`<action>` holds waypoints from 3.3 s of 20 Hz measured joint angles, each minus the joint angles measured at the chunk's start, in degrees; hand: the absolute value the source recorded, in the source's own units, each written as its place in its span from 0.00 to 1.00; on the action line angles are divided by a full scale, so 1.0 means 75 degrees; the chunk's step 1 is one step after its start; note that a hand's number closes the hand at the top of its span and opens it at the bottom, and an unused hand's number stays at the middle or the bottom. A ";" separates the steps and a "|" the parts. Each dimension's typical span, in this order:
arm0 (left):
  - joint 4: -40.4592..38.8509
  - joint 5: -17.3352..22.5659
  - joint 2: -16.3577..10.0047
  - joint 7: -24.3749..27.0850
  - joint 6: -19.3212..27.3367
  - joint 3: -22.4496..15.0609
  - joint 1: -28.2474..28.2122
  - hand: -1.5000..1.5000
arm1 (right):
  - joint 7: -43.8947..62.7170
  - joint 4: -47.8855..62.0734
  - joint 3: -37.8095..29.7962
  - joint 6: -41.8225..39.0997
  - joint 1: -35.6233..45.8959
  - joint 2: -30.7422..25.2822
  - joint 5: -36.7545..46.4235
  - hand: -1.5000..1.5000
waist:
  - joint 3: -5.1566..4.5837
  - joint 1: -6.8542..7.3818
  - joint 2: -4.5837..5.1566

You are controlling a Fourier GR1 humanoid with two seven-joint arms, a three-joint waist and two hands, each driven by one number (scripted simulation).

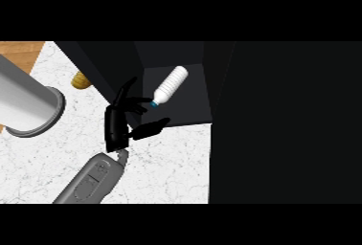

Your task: Pick up the bottled water, place it into the cabinet and close the cabinet

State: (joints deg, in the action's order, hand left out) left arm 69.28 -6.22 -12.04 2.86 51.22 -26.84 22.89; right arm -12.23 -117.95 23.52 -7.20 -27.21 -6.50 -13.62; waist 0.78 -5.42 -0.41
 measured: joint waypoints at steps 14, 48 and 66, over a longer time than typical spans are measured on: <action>0.0331 0.1814 0.0248 0.1243 -0.1683 0.0427 -0.0201 0.00 | -0.0198 -0.0147 -0.0052 0.0025 -0.0251 -0.0089 0.0085 0.00 | -0.0094 0.0240 0.0064; 0.4987 0.3220 0.0566 0.1176 -0.4161 0.0315 -0.2789 0.00 | -0.0151 -0.0803 0.0265 0.0572 -0.0865 -0.0391 0.0395 0.00 | -0.0104 0.0737 0.0031; 0.7735 0.4012 -0.0710 0.2117 -0.5289 0.0807 -0.6278 0.00 | 0.0855 -0.1818 0.1211 -0.0238 -0.0297 -0.1801 0.2045 1.00 | -0.0151 0.0887 -0.0019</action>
State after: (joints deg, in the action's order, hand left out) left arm 127.29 23.87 -17.36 18.74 11.55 -20.78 -24.19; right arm -5.82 -131.58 32.60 -8.98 -29.43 -20.00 1.72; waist -0.36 1.24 -0.55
